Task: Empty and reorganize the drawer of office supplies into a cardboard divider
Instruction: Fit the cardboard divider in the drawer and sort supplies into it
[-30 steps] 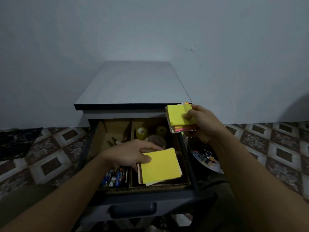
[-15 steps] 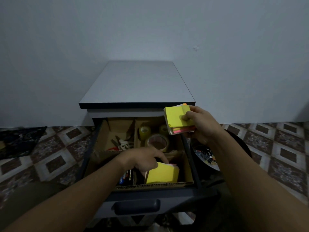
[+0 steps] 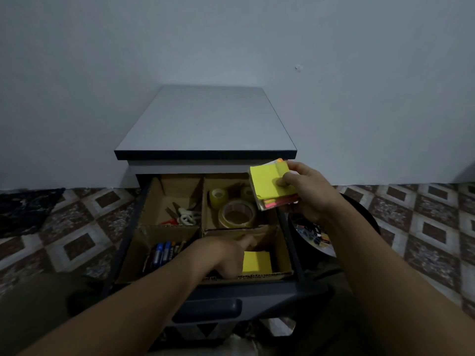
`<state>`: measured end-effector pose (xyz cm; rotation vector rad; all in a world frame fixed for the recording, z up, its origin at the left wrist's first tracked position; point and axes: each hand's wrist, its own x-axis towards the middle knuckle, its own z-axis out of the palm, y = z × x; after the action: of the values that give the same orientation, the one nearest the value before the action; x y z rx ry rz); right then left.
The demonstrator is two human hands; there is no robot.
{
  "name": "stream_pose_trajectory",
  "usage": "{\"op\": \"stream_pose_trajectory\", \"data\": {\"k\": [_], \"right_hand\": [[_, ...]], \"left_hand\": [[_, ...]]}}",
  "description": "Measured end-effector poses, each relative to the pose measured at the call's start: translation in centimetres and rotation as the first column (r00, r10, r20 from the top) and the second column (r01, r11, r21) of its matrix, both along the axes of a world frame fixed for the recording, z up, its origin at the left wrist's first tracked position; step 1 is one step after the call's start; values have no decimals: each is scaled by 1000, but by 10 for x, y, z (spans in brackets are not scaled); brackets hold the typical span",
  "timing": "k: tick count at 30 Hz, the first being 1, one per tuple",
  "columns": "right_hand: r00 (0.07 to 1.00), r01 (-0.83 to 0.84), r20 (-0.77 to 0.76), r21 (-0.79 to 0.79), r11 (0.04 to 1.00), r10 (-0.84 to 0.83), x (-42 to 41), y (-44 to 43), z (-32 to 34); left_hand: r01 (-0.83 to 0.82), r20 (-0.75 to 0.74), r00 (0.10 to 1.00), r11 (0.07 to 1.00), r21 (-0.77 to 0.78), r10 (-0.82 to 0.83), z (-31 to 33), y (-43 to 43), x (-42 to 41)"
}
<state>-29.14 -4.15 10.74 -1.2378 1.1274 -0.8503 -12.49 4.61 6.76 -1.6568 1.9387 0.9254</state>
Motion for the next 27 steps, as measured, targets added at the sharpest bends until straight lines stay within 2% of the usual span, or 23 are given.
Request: {"op": "stream_pose_trajectory", "data": {"k": [4,11,12,13,15,17,21,23,27], "right_hand": [[1000,-25,-8,9,1000,25,0,1,-3],[991,-134,0,35,990,134,-5,6,-4],[990,-137,-6,46,989,138,-5,5,-4],[990,-141,-14,58,988,142,-6,5,-4],[985,-163,-36,70,984,166,-7,5,-5],[973,-220,-58,74,973,224,-8,6,-5],[922,-365,-101,92,927,373,-9,8,-8],[903,-407,-94,122,905,419,-7,11,-11],[880,-457,-59,165,874,471,-4,17,-17]], "left_hand": [[-117,-159,981,993,-14,114,3,3,12],[-214,-301,934,976,-37,193,9,9,22],[-278,-379,890,961,-12,253,11,9,27],[-371,-482,805,928,45,345,12,9,34],[-556,-645,574,818,147,505,15,10,47],[-666,-719,444,734,135,535,18,11,59],[-691,-866,165,682,241,473,22,16,68],[-655,-883,109,701,281,456,23,19,67],[-589,-879,137,751,299,458,18,25,51]]}}
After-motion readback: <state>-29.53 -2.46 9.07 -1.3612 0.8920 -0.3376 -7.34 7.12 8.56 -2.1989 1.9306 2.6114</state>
